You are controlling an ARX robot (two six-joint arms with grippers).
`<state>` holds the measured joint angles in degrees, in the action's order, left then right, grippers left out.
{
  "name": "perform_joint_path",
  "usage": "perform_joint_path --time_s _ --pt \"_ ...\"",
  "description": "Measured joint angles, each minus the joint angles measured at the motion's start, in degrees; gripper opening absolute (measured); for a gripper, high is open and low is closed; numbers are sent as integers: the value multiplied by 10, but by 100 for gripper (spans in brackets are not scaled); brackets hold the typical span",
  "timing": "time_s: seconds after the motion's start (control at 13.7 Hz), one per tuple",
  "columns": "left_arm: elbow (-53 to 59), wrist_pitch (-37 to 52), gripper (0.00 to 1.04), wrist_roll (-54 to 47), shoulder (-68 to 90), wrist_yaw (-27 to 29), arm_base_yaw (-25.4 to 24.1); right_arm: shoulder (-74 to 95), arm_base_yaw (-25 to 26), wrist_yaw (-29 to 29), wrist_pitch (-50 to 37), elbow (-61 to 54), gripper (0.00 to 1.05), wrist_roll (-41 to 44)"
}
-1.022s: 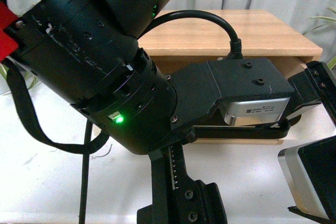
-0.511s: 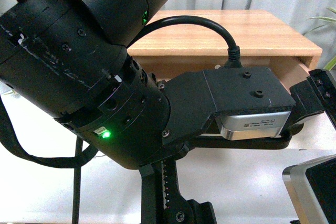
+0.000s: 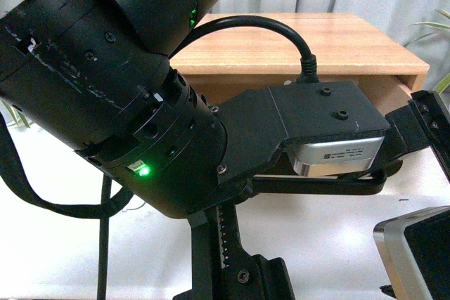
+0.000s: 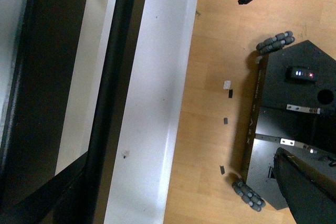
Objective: Pull drawer
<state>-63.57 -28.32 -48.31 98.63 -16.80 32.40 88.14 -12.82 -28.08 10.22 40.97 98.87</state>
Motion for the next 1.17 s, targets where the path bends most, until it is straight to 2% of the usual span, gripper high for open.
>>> perform_joint_path --time_s 0.44,0.95,1.17 --pt "-13 39 98 32 0 -3 -6 12 -10 13 -57 -12 98 -1" --pt "-14 32 98 31 -3 -8 -9 4 -15 3 -59 -10 98 0" --pt "-20 24 98 31 -28 -8 -19 -28 -18 -14 -31 2 98 5"
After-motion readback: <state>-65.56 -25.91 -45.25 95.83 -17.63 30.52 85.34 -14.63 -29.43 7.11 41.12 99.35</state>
